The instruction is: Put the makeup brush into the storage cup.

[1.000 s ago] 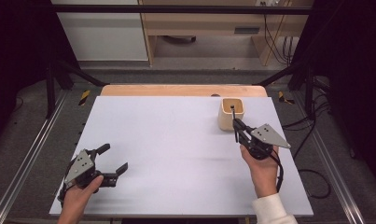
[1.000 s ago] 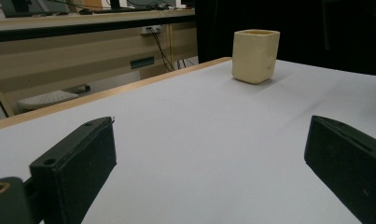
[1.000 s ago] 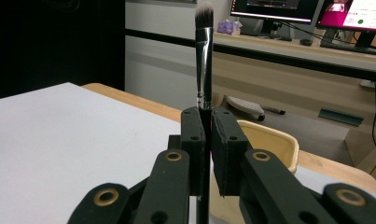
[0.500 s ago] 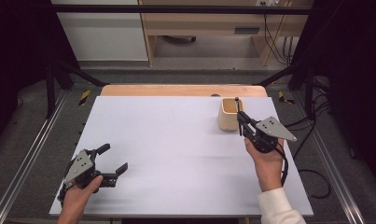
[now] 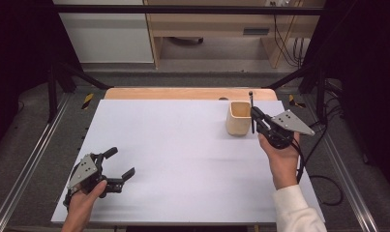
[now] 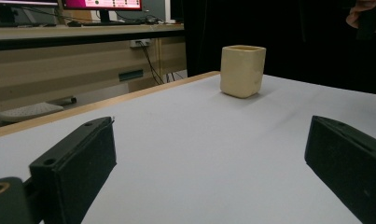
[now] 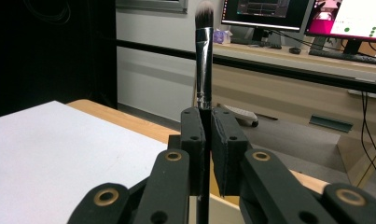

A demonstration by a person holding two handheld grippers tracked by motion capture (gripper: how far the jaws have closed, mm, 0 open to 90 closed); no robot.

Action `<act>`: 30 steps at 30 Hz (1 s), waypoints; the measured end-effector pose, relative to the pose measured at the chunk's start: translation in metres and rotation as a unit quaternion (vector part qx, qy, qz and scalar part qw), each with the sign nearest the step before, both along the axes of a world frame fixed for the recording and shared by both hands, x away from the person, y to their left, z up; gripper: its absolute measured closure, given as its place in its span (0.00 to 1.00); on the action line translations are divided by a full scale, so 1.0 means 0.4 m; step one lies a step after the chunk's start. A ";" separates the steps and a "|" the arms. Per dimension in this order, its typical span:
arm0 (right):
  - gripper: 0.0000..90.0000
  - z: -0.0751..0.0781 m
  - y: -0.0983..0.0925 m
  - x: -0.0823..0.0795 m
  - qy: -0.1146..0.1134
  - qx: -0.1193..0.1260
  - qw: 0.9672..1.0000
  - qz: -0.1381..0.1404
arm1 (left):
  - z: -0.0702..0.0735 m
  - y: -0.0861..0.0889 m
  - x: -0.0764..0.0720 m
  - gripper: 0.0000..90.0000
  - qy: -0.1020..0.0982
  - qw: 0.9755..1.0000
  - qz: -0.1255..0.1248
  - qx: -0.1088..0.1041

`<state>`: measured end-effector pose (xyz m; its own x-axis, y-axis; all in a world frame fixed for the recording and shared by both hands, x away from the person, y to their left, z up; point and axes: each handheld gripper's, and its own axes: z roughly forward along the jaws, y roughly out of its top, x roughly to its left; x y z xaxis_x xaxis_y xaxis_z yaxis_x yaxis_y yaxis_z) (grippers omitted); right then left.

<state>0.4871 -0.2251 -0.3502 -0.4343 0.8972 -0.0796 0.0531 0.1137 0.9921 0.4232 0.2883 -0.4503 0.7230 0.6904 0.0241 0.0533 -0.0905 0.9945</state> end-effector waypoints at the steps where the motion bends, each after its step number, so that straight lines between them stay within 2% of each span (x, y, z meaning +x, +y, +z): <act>1: 0.93 0.005 -0.002 0.006 0.000 0.005 1.000 0.000 | 0.000 -0.002 0.001 0.02 0.000 1.000 -0.001 0.000; 10: 0.93 0.020 -0.013 0.036 0.002 0.013 1.000 -0.007 | -0.003 -0.006 0.003 0.02 0.000 1.000 -0.003 0.004; 16: 0.93 0.017 -0.008 0.058 0.007 0.001 1.000 -0.009 | -0.004 -0.006 0.003 0.02 0.000 1.000 -0.004 0.006; 19: 0.93 0.017 -0.001 0.068 0.008 -0.012 1.000 -0.008 | -0.004 -0.004 0.003 0.02 0.000 1.000 -0.003 0.007; 23: 0.93 0.020 0.004 0.074 0.003 -0.020 1.000 -0.003 | -0.004 -0.003 0.003 0.02 0.000 1.000 -0.002 0.007; 30: 0.93 0.025 0.010 0.074 -0.001 -0.023 1.000 0.000 | -0.004 -0.005 0.002 0.02 0.001 1.000 -0.003 0.006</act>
<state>0.5169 -0.2211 -0.3403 -0.4342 0.8926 -0.1216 0.0514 0.1594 0.9859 0.4239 0.2861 -0.4521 0.7273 0.6856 0.0316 0.0546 -0.1037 0.9931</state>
